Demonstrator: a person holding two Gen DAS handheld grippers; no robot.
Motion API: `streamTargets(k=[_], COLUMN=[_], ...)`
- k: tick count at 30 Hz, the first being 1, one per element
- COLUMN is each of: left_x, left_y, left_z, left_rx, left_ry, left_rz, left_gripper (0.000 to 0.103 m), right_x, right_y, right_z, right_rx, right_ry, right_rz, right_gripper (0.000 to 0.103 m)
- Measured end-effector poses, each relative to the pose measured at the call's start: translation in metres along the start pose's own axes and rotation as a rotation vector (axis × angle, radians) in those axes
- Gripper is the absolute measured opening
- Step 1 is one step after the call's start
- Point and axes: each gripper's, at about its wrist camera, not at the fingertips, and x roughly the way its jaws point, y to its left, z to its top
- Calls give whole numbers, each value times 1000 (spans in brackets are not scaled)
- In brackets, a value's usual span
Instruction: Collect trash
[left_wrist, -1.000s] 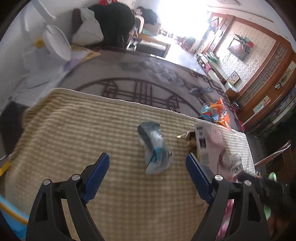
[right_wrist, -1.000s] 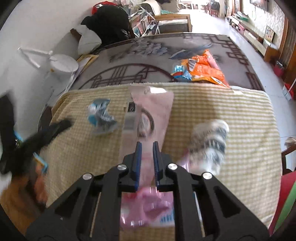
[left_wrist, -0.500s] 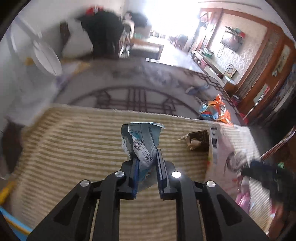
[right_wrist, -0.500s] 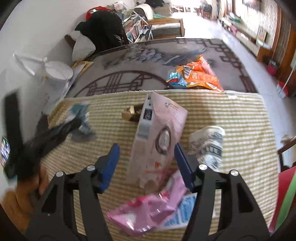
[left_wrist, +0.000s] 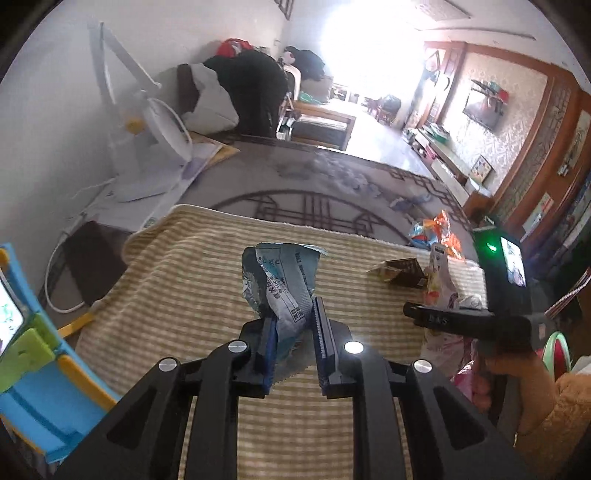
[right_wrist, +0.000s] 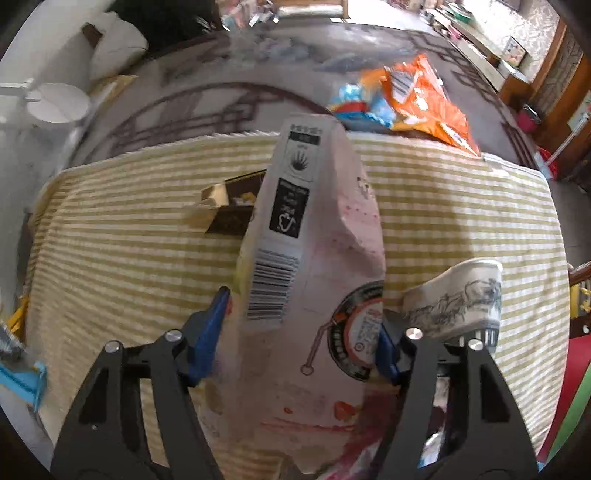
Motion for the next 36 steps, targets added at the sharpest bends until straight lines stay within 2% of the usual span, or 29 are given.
streamTargets(k=[6,12,14,17,20,23,26,27,30,36], left_x=[-18,-28,-28,-28,-32,-36,-38,-38,-40,-44], left_y=[-4,-24,-31,-41,-53,-63,-68,-70,-71,-62], left_z=[6,2,-1,-5,-10,-15,-19,-20,-23,-25], left_rx=[-5,30,41,57,81,93,95,94,93,69], left_ry=[-29,-37,-30,-14,-11,-4,-2,-1,4,3], left_rz=[-9,-36,-43,-55,-63,-67,-68,-69,-67,-49], left_gripper=[15,15,15,15,16,16,16,17,17,17], right_x=[-84,-140,-146,-142,-149,-152,-153,-154,-153,-155], right_y=[13,1,-2,-14,-24,-28,-30,-30,-30,-42], right_z=[-28,-59,-66,-74,-79,-76,-68,-66,-62,-65], right_rx=[-89,-72,-41,-18,-7,-20,-14,-6,-8,18], right_ry=[-165,-281,-314,-308,-340,-370,-395,-402,-389,-364], right_rz=[114,132,123,115,107,87,119,141,169,165], right_gripper=[61,62,63,63,64,64,65,66,87,88])
